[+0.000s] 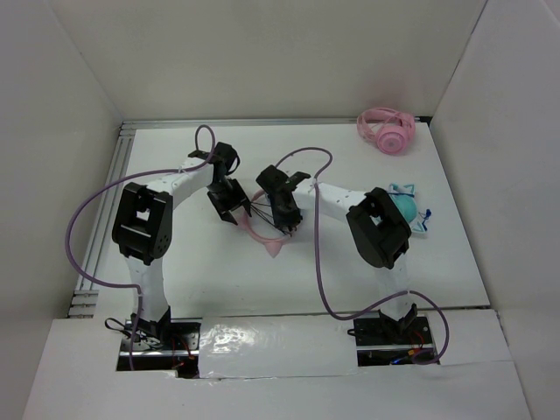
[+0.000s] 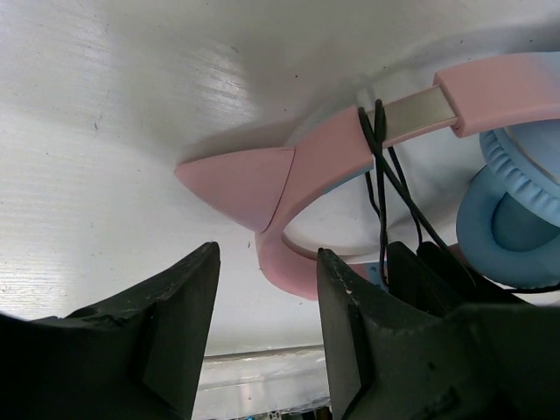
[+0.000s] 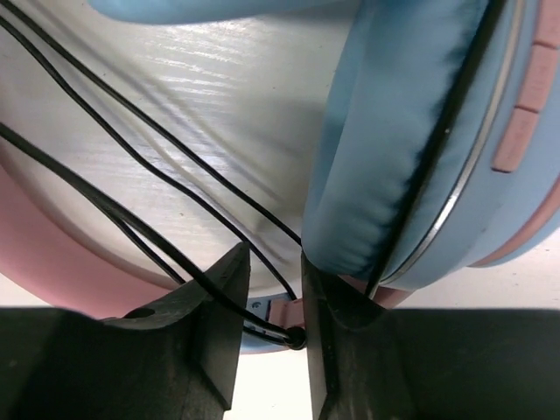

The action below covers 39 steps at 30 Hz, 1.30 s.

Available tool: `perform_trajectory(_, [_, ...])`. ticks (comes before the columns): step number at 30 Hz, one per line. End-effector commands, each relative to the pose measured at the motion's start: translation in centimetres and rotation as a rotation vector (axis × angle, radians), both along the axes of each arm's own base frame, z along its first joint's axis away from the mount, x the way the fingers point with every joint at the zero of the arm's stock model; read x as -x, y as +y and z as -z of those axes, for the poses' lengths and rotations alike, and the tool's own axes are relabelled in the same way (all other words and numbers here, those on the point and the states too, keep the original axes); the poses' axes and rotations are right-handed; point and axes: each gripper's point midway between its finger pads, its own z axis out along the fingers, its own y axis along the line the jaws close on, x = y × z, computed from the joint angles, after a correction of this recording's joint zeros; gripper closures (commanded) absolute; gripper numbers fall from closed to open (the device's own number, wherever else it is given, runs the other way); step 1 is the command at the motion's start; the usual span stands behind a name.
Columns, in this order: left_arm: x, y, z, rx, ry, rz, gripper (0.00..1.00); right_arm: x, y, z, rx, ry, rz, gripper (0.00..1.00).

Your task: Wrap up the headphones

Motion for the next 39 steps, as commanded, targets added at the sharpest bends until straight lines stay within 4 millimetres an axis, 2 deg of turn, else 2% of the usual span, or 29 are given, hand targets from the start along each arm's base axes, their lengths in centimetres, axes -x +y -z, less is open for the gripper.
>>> perform_trajectory(1, [-0.3, 0.2, -1.8, 0.006, -0.052, 0.010, 0.40, -1.1, 0.0, -2.7, 0.016, -0.078, -0.005, 0.61])
perform_trajectory(2, [-0.3, 0.2, -1.9, 0.008, -0.054, 0.010, 0.39, -1.2, 0.0, -2.9, 0.015, -0.087, -0.006, 0.49])
perform_trajectory(4, [-0.4, 0.2, -2.1, 0.009, -0.067, 0.017, 0.40, -1.4, -0.1, -3.6, 0.004, -0.110, -0.017, 0.46])
perform_trajectory(14, [-1.6, -0.8, -2.6, -0.003, -0.093, 0.052, 0.41, -1.8, -0.2, -5.9, -0.023, -0.188, -0.028, 0.41])
perform_trajectory(21, [-1.8, -1.5, -3.7, 0.007, -0.130, 0.088, 0.42, -1.8, -1.2, -6.3, -0.004, -0.220, -0.018, 0.43])
perform_trajectory(22, [-1.6, -1.7, -3.9, 0.011, -0.136, 0.095, 0.42, -1.6, -1.0, -7.4, -0.034, -0.239, -0.023, 0.43])
perform_trajectory(23, [-1.5, -1.7, -4.8, 0.015, -0.163, 0.103, 0.40, -1.2, -1.1, -7.5, -0.047, -0.240, -0.029, 0.42])
perform_trajectory(25, [-1.3, -1.8, -5.7, 0.024, -0.198, 0.115, 0.39, -1.4, -0.7, -9.1, -0.108, -0.293, -0.033, 0.42])
perform_trajectory(26, [-1.1, -1.7, -7.5, 0.040, -0.241, 0.121, 0.36, -1.0, -0.9, -10.9, -0.160, -0.339, -0.031, 0.41])
perform_trajectory(27, [-0.5, -1.5, -8.1, 0.042, -0.257, 0.124, 0.35, -0.6, -1.0, -11.9, -0.191, -0.364, -0.033, 0.29])
perform_trajectory(28, [-0.5, -1.5, -8.9, 0.049, -0.296, 0.129, 0.32, -0.2, -1.5, -15.0, -0.259, -0.429, -0.026, 0.18])
perform_trajectory(29, [-0.1, -1.2, -11.4, 0.057, -0.371, 0.132, 0.24, 0.6, -2.1, -14.8, -0.280, -0.432, -0.023, 0.09])
perform_trajectory(30, [0.6, -0.8, -11.8, 0.056, -0.386, 0.131, 0.19, 0.7, -2.0, -16.2, -0.330, -0.476, -0.029, 0.00])
perform_trajectory(31, [1.1, -0.6, -14.2, 0.071, -0.465, 0.137, 0.01, 1.6, -3.1, -18.2, -0.380, -0.523, -0.026, 0.00])
perform_trajectory(32, [1.7, -0.1, -14.4, 0.060, -0.479, 0.139, 0.01, 1.9, -3.4, -19.5, -0.417, -0.560, -0.026, 0.00])
perform_trajectory(33, [2.1, 0.2, -15.2, 0.061, -0.499, 0.137, 0.01, 2.8, -4.3, -22.0, -0.464, -0.618, -0.020, 0.00])
perform_trajectory(34, [2.9, 0.7, -17.1, 0.067, -0.549, 0.126, 0.01, 3.1, -5.1, -22.7, -0.481, -0.645, 0.003, 0.00])
perform_trajectory(35, [3.9, 1.6, -17.1, 0.037, -0.534, 0.101, 0.01, 3.3, -6.4, -22.4, -0.462, -0.658, 0.043, 0.00])
perform_trajectory(36, [4.6, 2.1, -17.5, 0.028, -0.536, 0.085, 0.01, 3.6, -7.6, -23.1, -0.471, -0.682, 0.088, 0.00])
perform_trajectory(37, [6.2, 3.3, -18.4, 0.014, -0.555, 0.052, 0.01, 4.2, -10.2, -23.8, -0.443, -0.730, 0.170, 0.00])
perform_trajectory(38, [7.0, 3.7, -18.7, 0.015, -0.566, 0.042, 0.01, 4.5, -11.6, -24.1, -0.427, -0.751, 0.222, 0.00])
perform_trajectory(39, [8.6, 4.3, -20.8, 0.044, -0.635, 0.029, 0.01, 5.1, -13.3, -25.3, -0.455, -0.794, 0.316, 0.00])
